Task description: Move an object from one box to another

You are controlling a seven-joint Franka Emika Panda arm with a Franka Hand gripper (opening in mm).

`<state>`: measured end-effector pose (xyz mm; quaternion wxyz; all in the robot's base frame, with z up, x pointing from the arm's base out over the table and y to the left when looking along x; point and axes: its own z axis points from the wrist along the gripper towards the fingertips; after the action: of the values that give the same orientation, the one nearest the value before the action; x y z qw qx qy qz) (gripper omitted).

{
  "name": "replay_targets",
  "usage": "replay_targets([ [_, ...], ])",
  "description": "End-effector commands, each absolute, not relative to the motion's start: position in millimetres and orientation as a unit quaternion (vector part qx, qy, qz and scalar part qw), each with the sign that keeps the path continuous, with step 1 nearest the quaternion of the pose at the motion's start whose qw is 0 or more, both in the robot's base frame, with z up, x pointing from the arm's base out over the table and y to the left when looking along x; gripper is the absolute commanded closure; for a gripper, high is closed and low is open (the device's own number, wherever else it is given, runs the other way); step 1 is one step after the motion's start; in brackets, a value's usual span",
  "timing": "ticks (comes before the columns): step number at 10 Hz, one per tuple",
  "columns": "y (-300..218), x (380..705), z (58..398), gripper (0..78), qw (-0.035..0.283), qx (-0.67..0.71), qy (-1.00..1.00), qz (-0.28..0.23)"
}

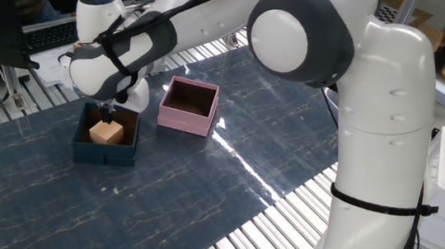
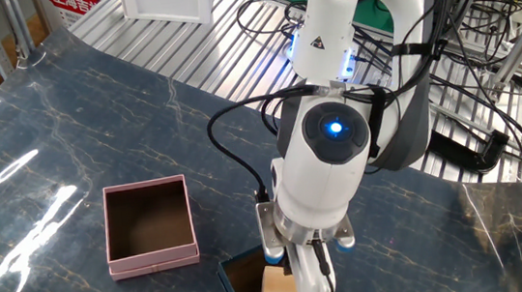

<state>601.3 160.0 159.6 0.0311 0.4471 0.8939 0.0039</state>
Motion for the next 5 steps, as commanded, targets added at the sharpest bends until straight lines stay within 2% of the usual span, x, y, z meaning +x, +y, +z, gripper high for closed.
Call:
replay_targets([
  [1, 160.0, 605.4, 154.5, 77.6, 0.033, 0.46, 0.887, 0.006],
  [3, 160.0, 605.9, 149.7, 77.6, 0.033, 0.461, 0.887, 0.007],
  [4, 160.0, 605.9, 149.7, 0.1, 0.033, 0.461, 0.887, 0.007],
  [5, 160.0, 605.9, 149.7, 0.1, 0.033, 0.461, 0.887, 0.007],
])
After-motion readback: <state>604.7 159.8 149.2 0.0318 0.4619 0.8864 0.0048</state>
